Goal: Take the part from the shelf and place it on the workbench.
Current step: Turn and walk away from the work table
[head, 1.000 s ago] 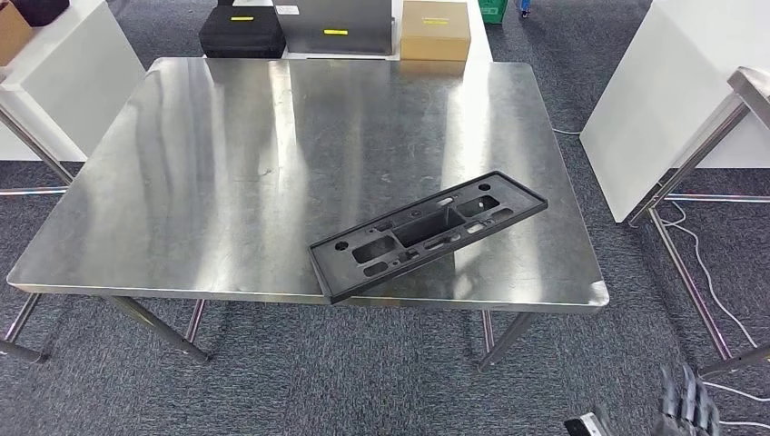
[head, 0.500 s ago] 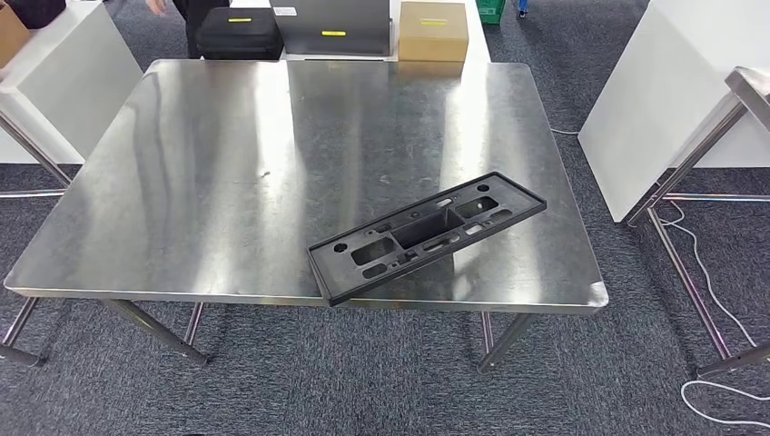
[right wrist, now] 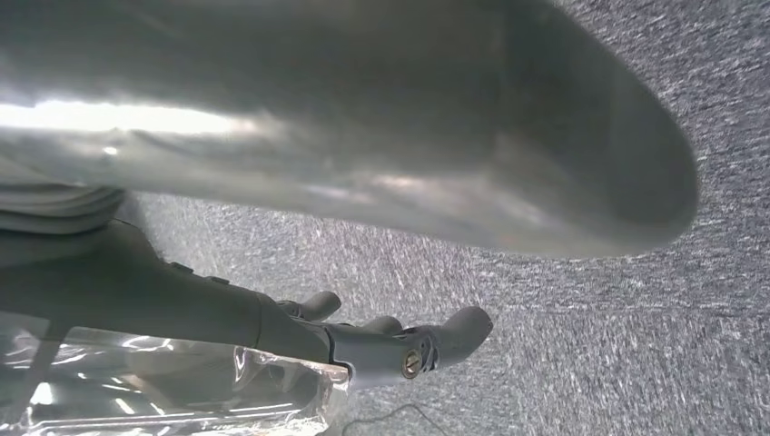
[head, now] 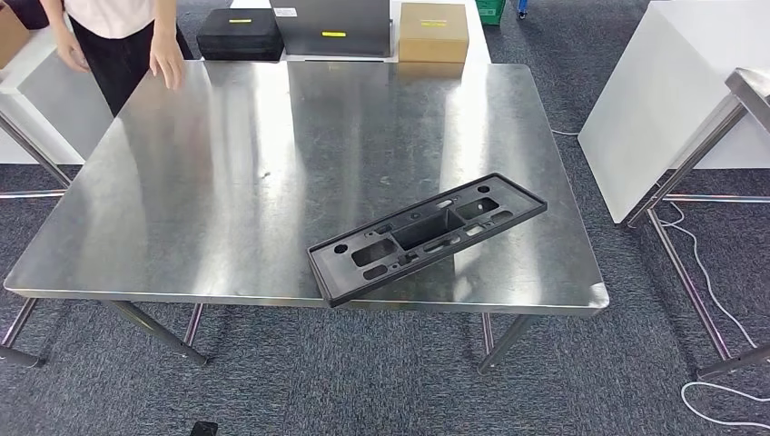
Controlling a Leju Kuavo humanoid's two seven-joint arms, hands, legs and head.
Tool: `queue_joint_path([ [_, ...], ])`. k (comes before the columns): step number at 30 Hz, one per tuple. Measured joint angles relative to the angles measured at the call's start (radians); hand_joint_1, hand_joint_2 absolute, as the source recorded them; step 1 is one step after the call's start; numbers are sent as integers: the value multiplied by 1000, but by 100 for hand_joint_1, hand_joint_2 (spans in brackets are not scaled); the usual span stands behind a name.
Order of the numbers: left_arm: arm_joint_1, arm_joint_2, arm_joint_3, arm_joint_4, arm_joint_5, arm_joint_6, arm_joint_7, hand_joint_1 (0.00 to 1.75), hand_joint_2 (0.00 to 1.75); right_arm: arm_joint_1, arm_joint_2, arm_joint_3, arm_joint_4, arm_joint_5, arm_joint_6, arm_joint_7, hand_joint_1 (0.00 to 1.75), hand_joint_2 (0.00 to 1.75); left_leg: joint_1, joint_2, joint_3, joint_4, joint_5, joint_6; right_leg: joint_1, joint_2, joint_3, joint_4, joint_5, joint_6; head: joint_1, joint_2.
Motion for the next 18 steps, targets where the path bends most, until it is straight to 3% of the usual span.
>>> queue_joint_path([
  [18, -3, 4, -12, 0, -11, -17, 2, 0, 0, -1, -9, 12, 22, 15, 18, 31, 0, 0, -3, 0, 0, 1, -3, 1, -5, 0, 3, -1, -1, 3, 0, 0],
])
